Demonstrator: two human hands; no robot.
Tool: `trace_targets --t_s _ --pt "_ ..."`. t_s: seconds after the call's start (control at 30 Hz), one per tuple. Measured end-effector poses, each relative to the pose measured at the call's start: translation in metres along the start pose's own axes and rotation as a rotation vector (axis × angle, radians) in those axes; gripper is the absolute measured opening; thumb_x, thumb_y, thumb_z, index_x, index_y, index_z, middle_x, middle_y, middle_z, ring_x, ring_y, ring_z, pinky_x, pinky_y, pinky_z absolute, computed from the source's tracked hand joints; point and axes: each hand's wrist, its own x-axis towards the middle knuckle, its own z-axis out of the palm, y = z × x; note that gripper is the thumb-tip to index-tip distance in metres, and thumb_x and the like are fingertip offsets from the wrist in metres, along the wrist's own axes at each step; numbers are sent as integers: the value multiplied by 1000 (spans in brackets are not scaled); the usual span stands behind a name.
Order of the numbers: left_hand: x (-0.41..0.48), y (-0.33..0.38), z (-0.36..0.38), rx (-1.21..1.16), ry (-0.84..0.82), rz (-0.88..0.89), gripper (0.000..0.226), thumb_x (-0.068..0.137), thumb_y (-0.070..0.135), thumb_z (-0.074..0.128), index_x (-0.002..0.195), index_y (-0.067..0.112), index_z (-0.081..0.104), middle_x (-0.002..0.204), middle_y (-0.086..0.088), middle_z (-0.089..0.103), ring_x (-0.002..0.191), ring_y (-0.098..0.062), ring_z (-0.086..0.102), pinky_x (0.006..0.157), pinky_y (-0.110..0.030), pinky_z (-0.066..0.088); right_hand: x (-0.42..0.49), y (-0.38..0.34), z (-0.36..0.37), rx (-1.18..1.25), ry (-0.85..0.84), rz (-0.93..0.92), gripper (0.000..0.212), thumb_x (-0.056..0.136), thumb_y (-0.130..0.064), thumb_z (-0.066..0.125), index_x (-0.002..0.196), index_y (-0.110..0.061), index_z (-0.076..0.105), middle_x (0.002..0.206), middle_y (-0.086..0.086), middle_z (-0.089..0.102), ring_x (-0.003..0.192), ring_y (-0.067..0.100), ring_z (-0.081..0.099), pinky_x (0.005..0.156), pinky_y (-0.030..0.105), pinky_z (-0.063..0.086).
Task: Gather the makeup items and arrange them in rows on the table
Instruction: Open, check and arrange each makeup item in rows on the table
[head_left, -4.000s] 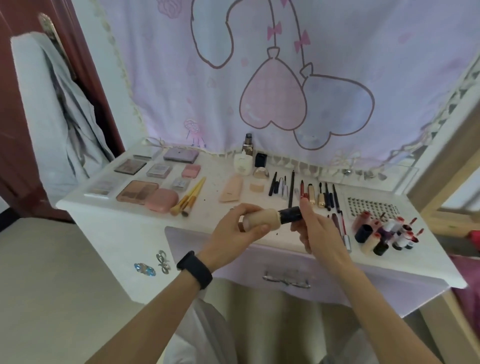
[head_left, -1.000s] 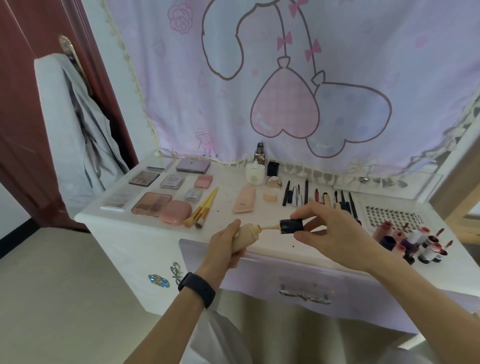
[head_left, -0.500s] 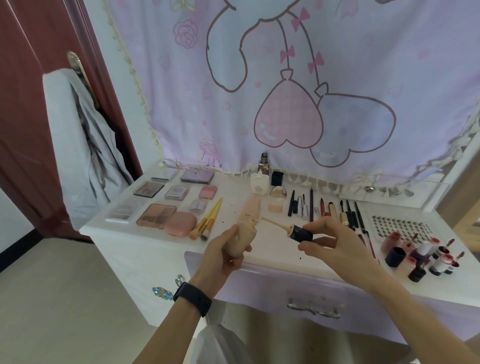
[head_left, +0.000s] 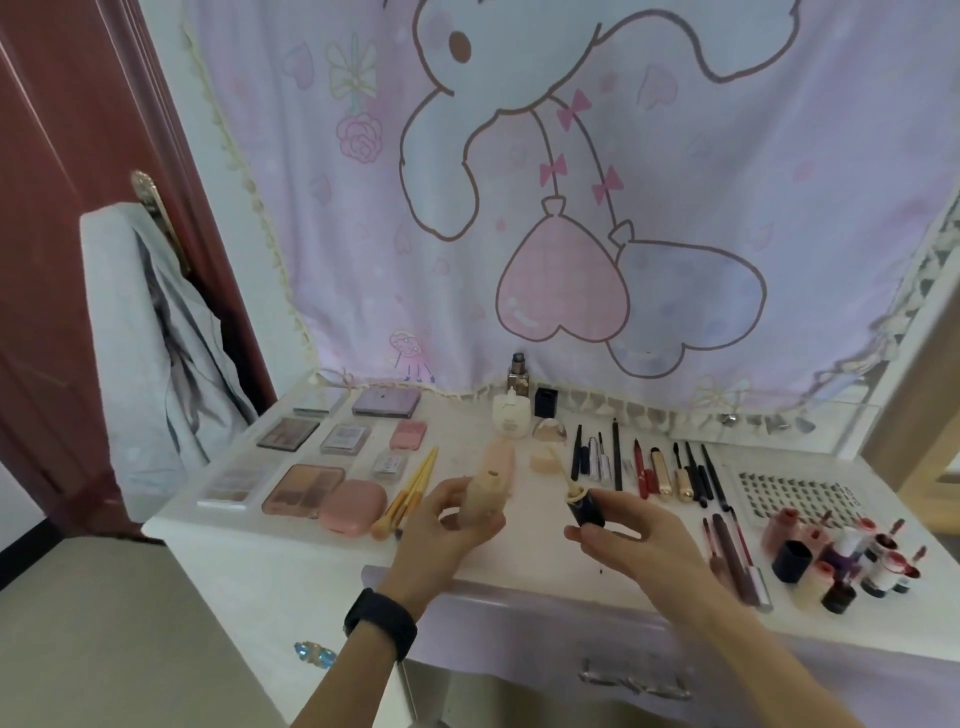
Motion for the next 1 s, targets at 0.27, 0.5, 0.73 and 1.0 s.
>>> trace_targets --t_s 0.27,0.5,0.73,1.0 --pt "18 -13 -3 298 19 91 42 69 48 84 108 39 70 99 20 70 93 1 61 81 -20 47 21 -4 12 -72 81 50 29 87 -9 78 112 -20 69 102 -7 78 98 8 73 81 20 58" --pt "25 -9 -1 397 2 98 45 77 38 82 119 36 67 106 16 68 91 -4 62 78 -17 47 44 4 27 -350 173 51 30 84 -27 81 108 -31 63 102 -16 72 94 -1 66 77 16 48" --pt "29 -6 -1 488 -31 98 44 82 37 78 124 30 65 108 16 68 95 -4 62 87 -28 51 49 12 39 -535 168 6 26 84 -30 80 99 -40 61 98 -19 68 83 0 62 66 10 39" --pt "29 -8 -1 490 -37 96 41 84 33 77 122 28 64 109 14 67 97 -5 62 88 -28 52 51 14 43 -754 143 12 27 85 -35 76 109 -28 66 102 -11 71 94 10 65 85 28 51"
